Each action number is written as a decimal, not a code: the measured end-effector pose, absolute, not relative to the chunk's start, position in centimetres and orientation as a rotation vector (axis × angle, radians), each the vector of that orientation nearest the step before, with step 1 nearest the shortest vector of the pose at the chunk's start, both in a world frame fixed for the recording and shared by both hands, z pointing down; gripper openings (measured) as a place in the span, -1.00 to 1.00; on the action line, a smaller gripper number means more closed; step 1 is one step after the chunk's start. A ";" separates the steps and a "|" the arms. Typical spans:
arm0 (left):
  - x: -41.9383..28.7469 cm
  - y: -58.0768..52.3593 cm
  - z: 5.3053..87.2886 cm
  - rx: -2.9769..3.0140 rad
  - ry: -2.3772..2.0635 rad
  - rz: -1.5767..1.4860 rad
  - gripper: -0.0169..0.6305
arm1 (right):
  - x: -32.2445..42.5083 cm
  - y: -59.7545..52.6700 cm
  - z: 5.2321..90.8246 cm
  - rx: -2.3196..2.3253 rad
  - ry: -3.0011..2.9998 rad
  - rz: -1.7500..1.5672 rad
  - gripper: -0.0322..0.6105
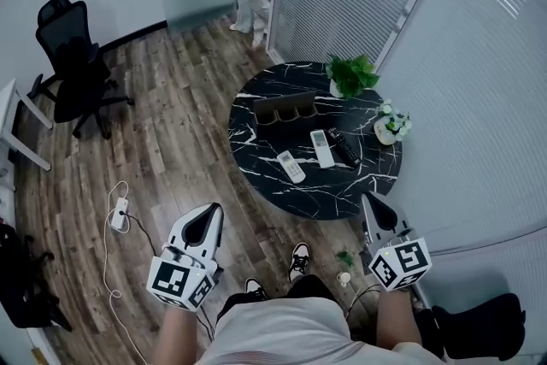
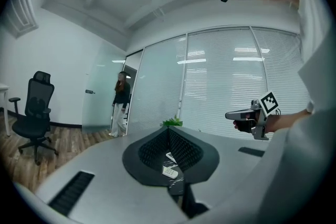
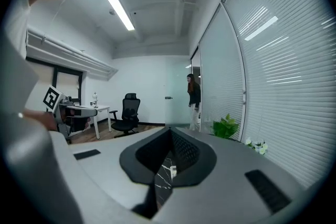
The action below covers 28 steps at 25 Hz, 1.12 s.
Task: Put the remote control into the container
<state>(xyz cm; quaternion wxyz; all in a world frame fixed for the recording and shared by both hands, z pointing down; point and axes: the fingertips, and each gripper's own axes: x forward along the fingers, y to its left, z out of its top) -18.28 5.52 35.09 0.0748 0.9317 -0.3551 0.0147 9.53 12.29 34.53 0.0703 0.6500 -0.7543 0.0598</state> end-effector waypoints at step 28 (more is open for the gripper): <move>6.3 -8.9 36.5 2.853 -1.077 0.291 -0.92 | 29.9 -4.6 40.6 1.882 -2.378 0.380 -0.86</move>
